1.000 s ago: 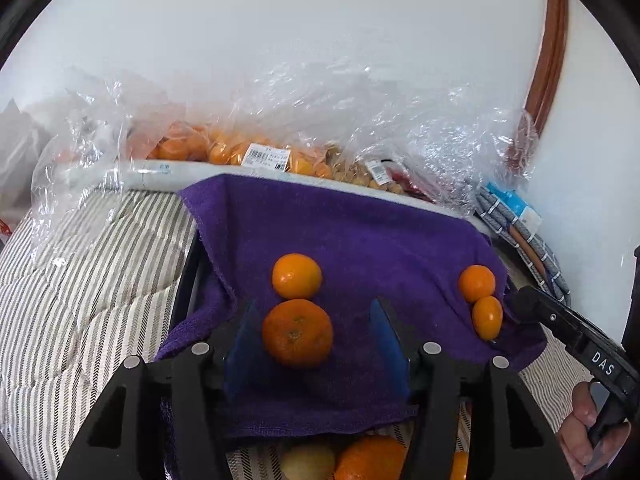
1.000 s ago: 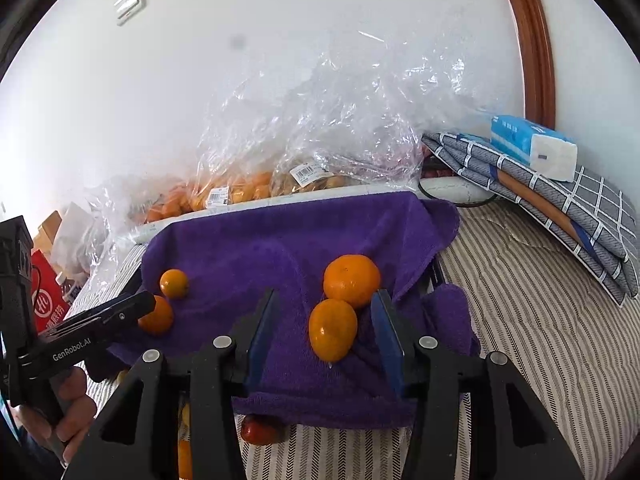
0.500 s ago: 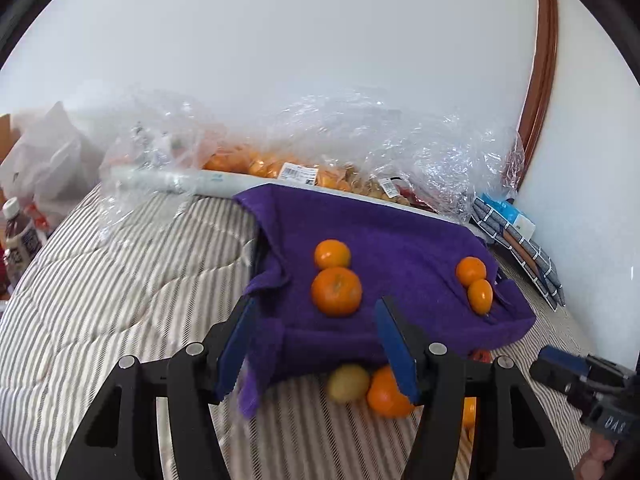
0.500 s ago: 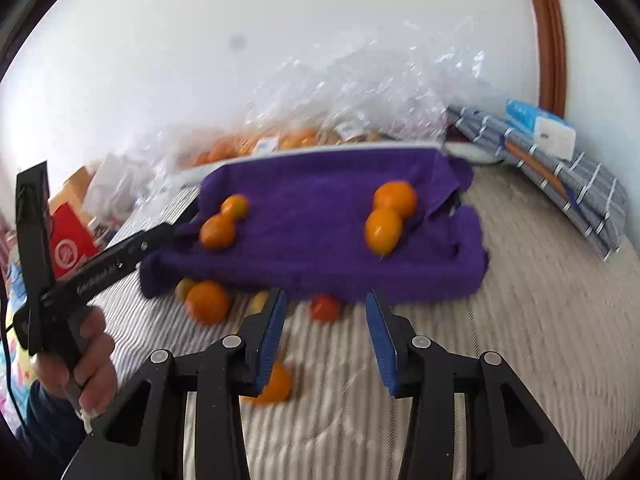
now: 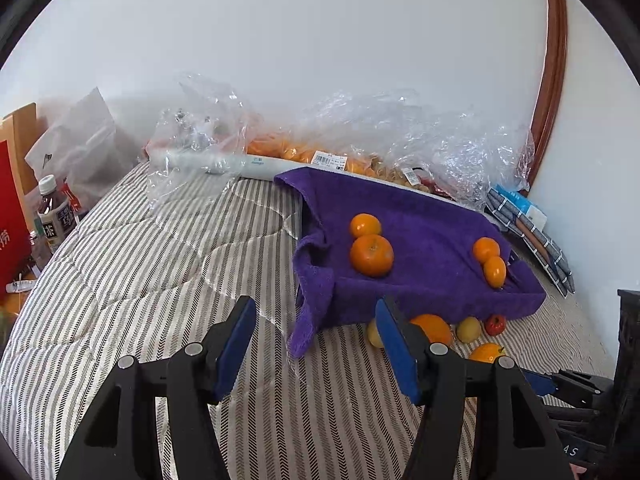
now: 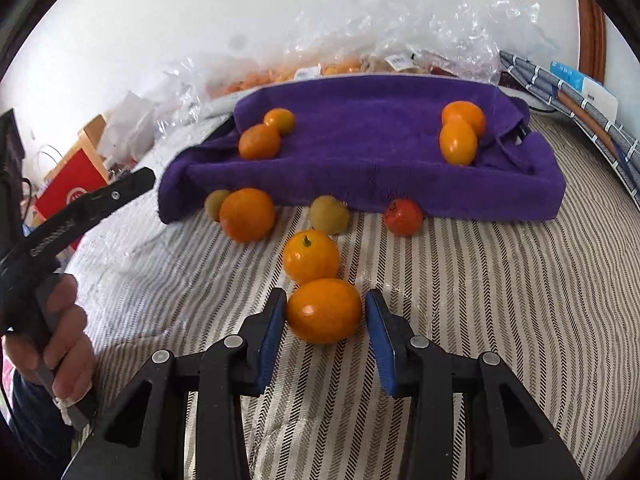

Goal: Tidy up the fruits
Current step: 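Withdraw both tools from the towel toward the remaining fruit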

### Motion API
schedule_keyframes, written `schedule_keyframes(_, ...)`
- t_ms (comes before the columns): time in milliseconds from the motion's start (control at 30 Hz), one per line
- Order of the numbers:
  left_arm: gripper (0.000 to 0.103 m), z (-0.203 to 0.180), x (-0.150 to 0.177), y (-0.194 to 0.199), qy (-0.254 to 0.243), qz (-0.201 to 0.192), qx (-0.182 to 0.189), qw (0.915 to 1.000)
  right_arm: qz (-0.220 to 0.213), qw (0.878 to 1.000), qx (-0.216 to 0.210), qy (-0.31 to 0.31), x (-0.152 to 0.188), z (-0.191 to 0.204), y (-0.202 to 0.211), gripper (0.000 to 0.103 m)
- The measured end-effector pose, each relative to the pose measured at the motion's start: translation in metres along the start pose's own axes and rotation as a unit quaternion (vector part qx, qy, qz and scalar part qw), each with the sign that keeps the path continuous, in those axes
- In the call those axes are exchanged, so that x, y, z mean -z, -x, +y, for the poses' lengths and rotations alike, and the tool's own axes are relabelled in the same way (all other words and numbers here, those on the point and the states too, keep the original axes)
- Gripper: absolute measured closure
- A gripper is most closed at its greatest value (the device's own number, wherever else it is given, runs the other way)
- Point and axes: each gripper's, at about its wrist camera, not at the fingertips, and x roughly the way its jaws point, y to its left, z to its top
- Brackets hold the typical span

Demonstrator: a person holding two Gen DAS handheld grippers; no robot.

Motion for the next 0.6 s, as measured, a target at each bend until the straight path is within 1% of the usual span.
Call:
schedule_keyframes(33, 0.043, 0.0, 0.0, -0.002, -0.001, 0.004, 0.002, 1.0, -0.003, 1.0, 0.005, 0.005, 0.001, 0.002, 0.001, 0.066)
schedule_keyframes(133, 0.043, -0.001, 0.0, -0.005, 0.0, 0.014, 0.011, 0.9998, -0.011, 1.0, 0.01, 0.016, 0.005, 0.001, 0.006, 0.066)
schedule_keyframes(267, 0.044, -0.003, 0.002, -0.012, 0.002, 0.033, 0.035, 0.9988, -0.033, 0.999, 0.032, 0.013, 0.007, -0.014, 0.018, 0.066)
schedule_keyframes(300, 0.045, -0.005, 0.002, -0.014, -0.001, 0.041, 0.036, 0.9985, -0.04, 0.998, 0.045, 0.011, 0.008, -0.02, 0.023, 0.066)
schedule_keyframes(333, 0.049, -0.008, 0.003, -0.019, -0.005, 0.055, 0.033, 0.9979, -0.046, 0.997, 0.053, 0.009, 0.009, -0.026, 0.026, 0.066)
schedule_keyframes(367, 0.057, -0.011, 0.004, -0.024, -0.006, 0.069, 0.03, 0.9971, -0.05, 0.997, 0.058, 0.006, 0.009, -0.032, 0.028, 0.066)
schedule_keyframes(433, 0.062, -0.018, 0.007, -0.031, -0.011, 0.089, 0.033, 0.9955, -0.048, 0.997, 0.055, -0.005, 0.007, -0.044, 0.028, 0.066)
schedule_keyframes(500, 0.063, -0.024, 0.008, -0.035, -0.019, 0.096, 0.023, 0.9949, -0.044, 0.998, 0.042, -0.029, 0.005, -0.06, 0.027, 0.066)
schedule_keyframes(600, 0.066, -0.032, 0.007, -0.039, -0.024, 0.108, 0.031, 0.9933, -0.047, 0.997, 0.025, -0.052, 0.004, -0.071, 0.028, 0.066)
